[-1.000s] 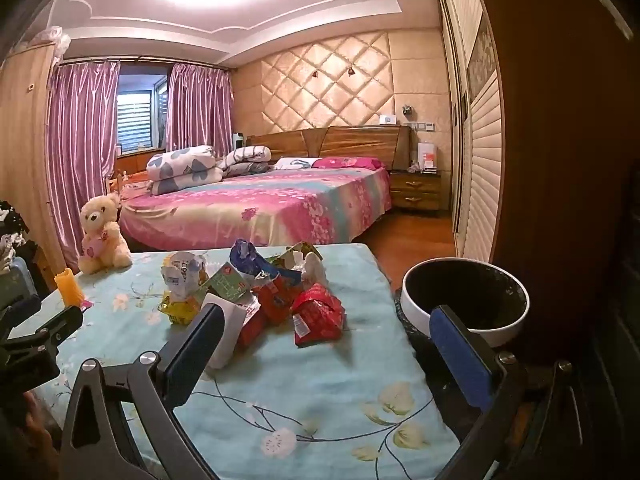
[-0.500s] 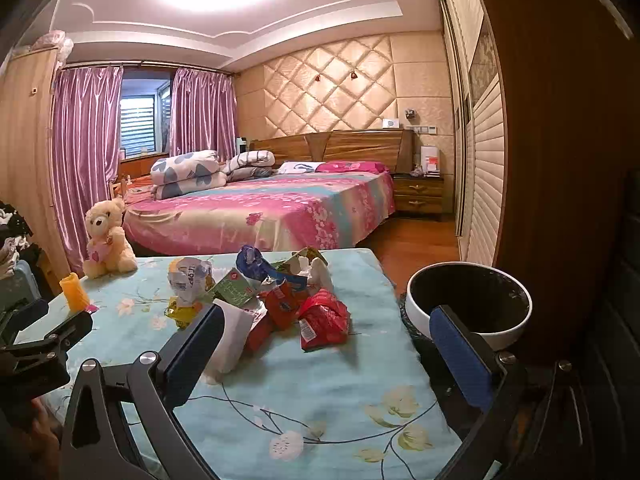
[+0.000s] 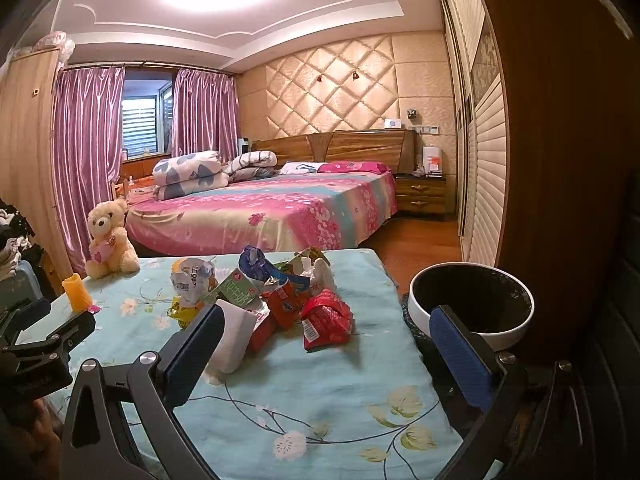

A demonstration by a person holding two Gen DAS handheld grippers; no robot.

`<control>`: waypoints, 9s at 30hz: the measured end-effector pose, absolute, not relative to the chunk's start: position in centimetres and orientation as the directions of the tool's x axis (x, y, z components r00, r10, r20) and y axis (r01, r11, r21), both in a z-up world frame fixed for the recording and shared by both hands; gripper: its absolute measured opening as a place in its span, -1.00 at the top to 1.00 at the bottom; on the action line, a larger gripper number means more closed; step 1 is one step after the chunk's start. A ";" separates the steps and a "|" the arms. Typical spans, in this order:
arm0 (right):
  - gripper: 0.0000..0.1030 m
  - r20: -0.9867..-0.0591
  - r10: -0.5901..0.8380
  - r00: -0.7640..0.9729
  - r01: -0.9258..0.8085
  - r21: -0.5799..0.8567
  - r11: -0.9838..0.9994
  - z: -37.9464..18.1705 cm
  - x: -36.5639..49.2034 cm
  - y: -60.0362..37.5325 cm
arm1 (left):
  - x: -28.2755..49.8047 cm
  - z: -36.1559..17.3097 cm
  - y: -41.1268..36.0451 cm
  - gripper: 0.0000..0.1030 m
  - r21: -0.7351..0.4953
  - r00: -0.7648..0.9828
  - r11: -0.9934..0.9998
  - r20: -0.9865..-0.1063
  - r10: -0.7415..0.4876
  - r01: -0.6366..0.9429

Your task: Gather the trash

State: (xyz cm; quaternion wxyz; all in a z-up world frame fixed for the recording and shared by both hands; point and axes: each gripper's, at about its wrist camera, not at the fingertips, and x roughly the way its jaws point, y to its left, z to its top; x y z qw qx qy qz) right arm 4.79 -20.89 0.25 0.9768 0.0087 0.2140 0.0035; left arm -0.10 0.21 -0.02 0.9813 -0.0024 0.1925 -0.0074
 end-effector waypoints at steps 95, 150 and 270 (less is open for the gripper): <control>-0.20 -0.787 0.267 0.556 -0.074 0.274 0.959 -10.2 21.2 -26.5 | 16.7 -6.4 -7.2 -0.37 -0.037 0.667 0.980 -0.727 -0.161 0.196; 0.76 -0.760 0.024 0.649 0.215 0.214 0.953 -5.4 17.6 -43.7 | 26.0 -4.3 -27.2 0.11 -0.025 0.553 0.817 -0.724 -0.412 0.576; 0.80 -0.691 0.395 0.606 -0.151 0.388 0.909 -7.9 21.9 -21.1 | 18.8 -5.0 1.6 0.93 -0.300 0.654 0.951 -0.706 -0.270 0.069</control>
